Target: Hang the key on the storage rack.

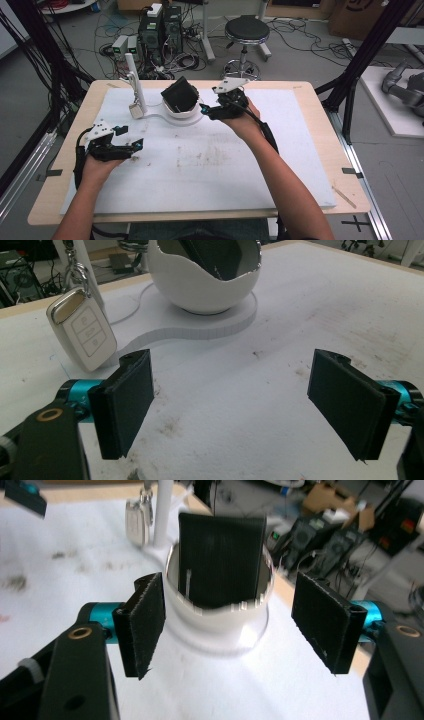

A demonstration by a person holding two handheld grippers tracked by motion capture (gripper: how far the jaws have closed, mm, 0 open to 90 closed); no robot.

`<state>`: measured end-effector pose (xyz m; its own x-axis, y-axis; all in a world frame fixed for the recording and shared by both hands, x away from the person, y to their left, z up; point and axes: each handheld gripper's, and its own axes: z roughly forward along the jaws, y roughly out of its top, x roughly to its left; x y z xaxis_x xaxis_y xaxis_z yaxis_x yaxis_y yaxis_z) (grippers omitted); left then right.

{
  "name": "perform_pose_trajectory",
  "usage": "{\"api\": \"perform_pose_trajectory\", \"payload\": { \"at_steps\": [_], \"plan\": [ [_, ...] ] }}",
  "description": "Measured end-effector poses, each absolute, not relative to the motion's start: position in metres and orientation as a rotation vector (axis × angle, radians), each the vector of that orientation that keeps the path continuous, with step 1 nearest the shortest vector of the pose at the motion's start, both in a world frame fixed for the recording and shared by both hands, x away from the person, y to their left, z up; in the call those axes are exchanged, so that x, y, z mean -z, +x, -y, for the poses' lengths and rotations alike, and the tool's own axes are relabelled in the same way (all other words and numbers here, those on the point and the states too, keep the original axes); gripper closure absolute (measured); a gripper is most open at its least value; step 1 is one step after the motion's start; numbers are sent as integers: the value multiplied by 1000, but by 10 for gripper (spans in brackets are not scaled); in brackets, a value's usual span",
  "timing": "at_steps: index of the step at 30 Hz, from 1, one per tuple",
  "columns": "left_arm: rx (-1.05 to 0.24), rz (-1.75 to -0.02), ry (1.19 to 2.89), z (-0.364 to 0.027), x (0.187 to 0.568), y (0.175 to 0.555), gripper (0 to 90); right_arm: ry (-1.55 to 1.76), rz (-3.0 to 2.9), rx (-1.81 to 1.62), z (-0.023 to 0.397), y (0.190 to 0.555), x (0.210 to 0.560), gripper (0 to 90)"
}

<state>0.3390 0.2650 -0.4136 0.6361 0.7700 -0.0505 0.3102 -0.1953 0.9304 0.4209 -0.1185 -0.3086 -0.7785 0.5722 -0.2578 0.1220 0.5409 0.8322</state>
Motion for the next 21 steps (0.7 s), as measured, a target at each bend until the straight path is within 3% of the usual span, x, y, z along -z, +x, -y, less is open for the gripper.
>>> {"api": "perform_pose_trajectory", "payload": {
  "at_steps": [21],
  "plan": [
    [-533,-859,1787,-261,413,342,186,801,-2159,-1271,222,369,363,227]
  ]
}}
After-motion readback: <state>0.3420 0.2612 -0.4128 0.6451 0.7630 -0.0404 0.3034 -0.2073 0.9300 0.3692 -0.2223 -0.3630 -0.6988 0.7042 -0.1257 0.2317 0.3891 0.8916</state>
